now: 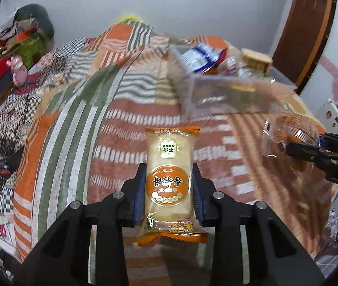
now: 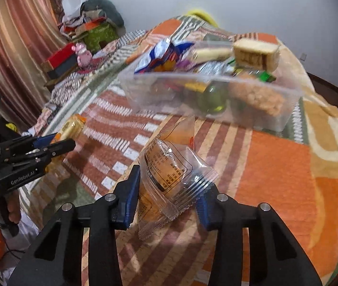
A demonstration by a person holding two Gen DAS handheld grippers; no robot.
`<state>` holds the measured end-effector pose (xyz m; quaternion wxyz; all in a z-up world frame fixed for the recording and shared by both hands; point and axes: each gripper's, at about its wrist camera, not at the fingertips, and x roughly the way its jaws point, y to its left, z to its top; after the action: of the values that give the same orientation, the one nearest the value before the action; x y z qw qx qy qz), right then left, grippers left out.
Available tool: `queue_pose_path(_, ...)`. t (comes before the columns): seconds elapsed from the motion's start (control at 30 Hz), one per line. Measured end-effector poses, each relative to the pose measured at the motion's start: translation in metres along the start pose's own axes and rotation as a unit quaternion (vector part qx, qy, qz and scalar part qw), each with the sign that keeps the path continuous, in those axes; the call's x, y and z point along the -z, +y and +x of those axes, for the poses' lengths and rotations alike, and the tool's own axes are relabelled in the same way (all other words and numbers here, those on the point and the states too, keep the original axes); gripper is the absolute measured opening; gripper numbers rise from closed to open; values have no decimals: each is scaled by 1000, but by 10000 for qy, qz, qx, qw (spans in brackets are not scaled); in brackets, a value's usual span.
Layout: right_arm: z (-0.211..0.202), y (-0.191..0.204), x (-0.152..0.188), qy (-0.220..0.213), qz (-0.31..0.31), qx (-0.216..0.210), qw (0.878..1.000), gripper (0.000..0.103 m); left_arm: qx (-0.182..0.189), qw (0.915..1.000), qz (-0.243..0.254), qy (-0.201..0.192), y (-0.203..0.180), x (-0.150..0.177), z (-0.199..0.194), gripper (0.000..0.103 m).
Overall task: Organize snacks
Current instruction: 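Carry both snacks over the clear box and release them inside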
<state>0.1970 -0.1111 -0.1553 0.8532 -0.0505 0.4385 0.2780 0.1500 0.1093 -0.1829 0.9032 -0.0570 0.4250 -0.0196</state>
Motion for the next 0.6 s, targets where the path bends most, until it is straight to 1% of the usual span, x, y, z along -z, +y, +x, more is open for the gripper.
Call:
queue_pose_path(0.17,-22,-10,-11,-372,-28,209,9991,38,199,9993,115,-307,-22,-24,-13,34)
queue_pose_path(0.3,-33,-20,-22,-605,14,325,9976,38,315,9981,213,-480,-40,-47,-16,34)
queue_pose_path(0.43,-38,-32,-36,-805,70,424,9958,38,431,9966,315,-623,-58,-72,-12,34)
queue_pose_path(0.6,-39,-46,-57,-1018,101,543,9933,38,465,9952,447,-735,-76,-98,-2,34)
